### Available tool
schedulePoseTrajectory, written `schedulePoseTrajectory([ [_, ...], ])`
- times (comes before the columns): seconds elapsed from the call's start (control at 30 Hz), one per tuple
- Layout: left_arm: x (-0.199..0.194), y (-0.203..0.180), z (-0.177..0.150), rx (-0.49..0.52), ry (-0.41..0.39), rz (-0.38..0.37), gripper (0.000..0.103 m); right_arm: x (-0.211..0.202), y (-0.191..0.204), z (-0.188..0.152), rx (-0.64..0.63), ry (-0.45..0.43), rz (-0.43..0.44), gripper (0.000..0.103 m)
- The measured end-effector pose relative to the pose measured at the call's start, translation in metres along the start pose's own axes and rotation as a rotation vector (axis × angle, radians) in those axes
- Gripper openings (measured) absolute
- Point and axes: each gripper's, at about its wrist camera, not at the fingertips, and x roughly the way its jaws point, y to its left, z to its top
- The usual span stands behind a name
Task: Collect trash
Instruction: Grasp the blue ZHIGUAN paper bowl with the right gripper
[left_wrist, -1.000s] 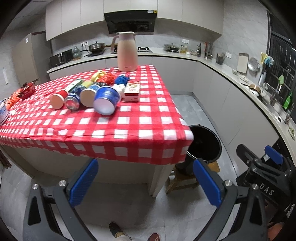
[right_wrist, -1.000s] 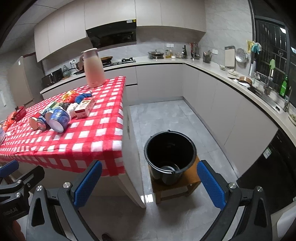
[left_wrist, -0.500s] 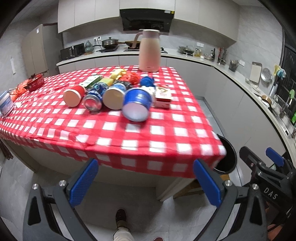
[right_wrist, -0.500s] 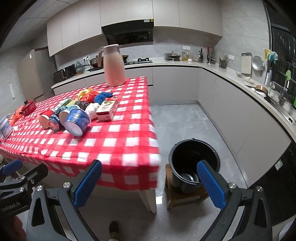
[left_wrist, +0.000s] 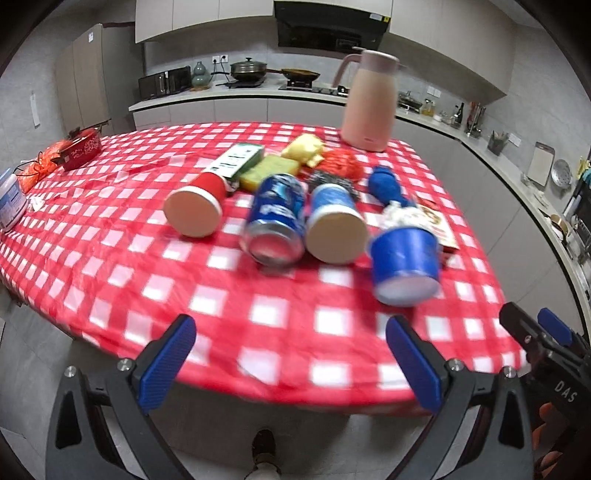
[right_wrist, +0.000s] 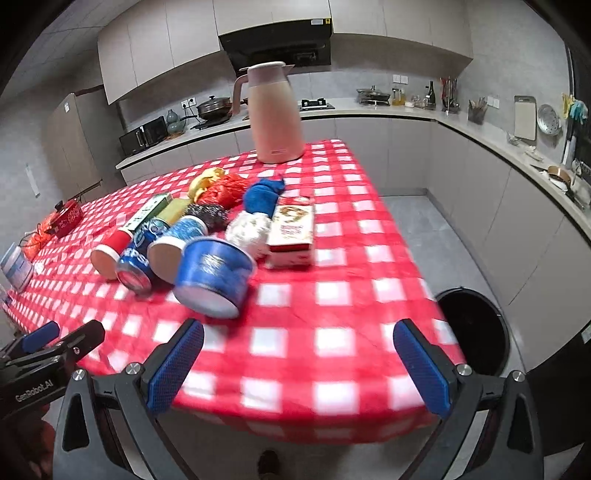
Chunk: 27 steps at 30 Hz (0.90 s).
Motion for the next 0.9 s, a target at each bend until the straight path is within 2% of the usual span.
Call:
schedulePoseTrajectory([
  [0.2,0.025,0.027,0.024,0.007,0.015,-0.029,0.103,0.034,0.038,0.017,0.025,0.020,0.015,0.103],
  [0.4,0.046,0.039,0.045,0.039,0.020,-0.061,0.102,0.066,0.061,0.028,0.041,0.052,0.003,0.103],
  [0.77,0.080,0.042,0.067,0.081,0.054,-0.112,0.102,0.114,0.069,0.034,0.087,0.141,-0.003,0.102],
  [0.9,0.087,0.040,0.071,0.088,0.064,-0.123,0.102,0.120,0.068,0.034,0.105,0.154,0.042,0.083],
])
